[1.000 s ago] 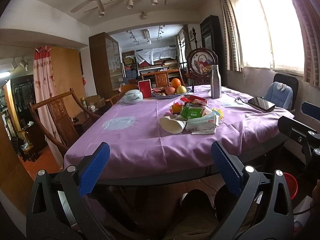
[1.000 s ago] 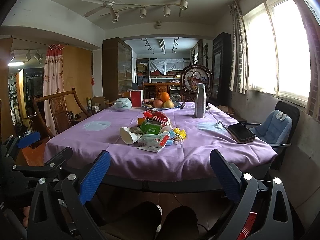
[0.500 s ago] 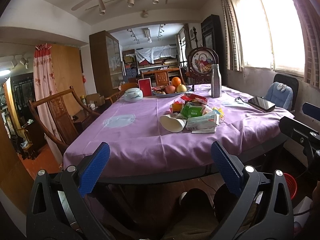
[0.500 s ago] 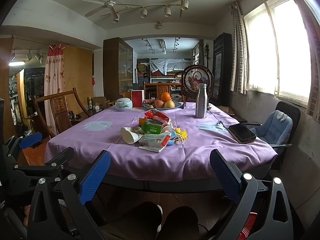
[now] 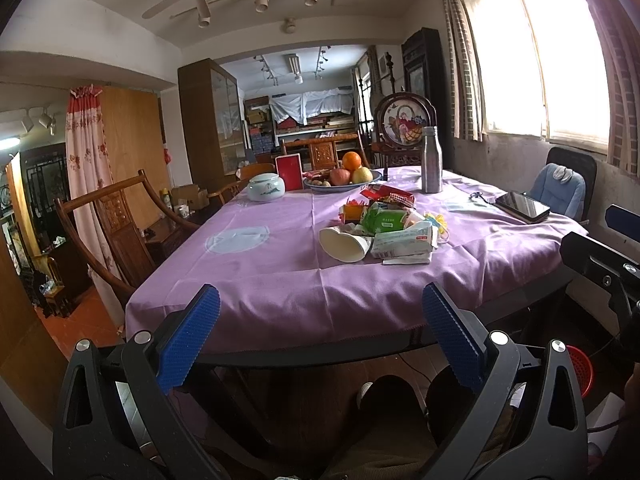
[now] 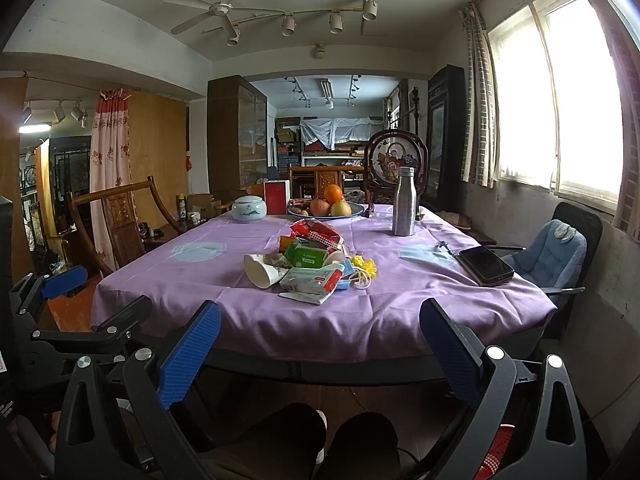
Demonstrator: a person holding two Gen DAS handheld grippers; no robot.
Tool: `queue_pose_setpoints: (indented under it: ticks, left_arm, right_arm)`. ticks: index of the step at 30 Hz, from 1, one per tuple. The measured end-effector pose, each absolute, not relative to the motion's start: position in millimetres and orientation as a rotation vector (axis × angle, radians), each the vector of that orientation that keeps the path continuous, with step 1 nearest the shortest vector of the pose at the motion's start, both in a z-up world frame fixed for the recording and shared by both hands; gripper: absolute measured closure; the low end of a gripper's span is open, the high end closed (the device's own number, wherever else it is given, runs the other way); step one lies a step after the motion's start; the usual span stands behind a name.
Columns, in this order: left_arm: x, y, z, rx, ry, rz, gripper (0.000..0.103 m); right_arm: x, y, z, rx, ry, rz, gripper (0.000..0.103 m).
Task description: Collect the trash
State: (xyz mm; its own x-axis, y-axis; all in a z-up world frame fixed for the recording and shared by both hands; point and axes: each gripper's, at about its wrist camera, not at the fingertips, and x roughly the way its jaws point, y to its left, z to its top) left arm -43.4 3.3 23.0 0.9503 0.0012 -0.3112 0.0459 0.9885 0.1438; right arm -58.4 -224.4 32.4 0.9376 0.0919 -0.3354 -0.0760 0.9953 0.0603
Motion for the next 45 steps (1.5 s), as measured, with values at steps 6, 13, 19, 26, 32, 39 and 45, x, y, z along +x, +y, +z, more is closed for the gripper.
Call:
queue_pose_setpoints:
  ticks: [6, 13, 19, 26, 32, 39, 45]
  left_arm:
    - [-43, 3, 23, 0.15, 0.316, -0.023, 0.006]
    - [-41, 3, 10, 0.148, 0.34, -0.021, 0.006]
    - [-2, 28, -15, 0.079, 0.48, -0.007, 0.006]
    - [61, 52, -53, 0.025, 0.683, 0.058, 0.006]
    - [120, 40, -41, 0.017, 0.732, -0.009, 0.006]
    - [217, 5, -24, 0.058, 0.737, -0.096, 0.006]
    - [282, -4, -45, -0.004, 0.866, -0.136, 0.006]
  right_arm:
    - [-59, -220, 32, 0.047, 0.346, 0.09, 0.006]
    - [-54, -217, 28, 0.058, 0.358, 0.1, 0.006]
    - [-27, -245, 2, 0.152, 0.43, 0.139, 0.006]
    - [32, -271, -44, 0.211, 0.554, 0.148, 0.006]
    - [66, -288, -62, 0.24, 0.568, 0.175, 0.006]
    - [90, -304, -82, 0.281, 0.583, 0.202, 0.006]
    - [108, -310, -85, 0.303, 0.593, 0.231, 0.006]
